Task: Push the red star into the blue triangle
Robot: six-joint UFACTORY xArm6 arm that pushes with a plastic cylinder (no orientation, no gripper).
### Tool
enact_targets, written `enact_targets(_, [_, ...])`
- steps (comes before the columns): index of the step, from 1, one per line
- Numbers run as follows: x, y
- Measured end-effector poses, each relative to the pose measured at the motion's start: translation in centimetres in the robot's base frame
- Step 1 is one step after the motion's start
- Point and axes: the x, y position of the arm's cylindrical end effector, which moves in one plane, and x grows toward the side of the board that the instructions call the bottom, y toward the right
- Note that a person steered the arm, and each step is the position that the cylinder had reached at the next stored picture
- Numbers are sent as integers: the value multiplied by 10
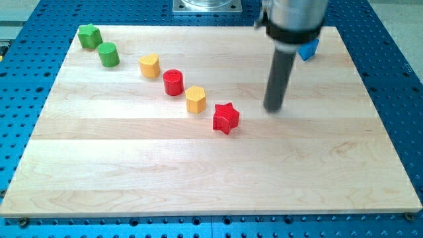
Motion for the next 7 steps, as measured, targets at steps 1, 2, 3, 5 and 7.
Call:
enact_targets(1, [73,-19])
enact_targets(2, [50,-82])
enact_targets(3, [9,-28])
enact_targets(5, [45,-32])
enact_targets(7, [-8,-102])
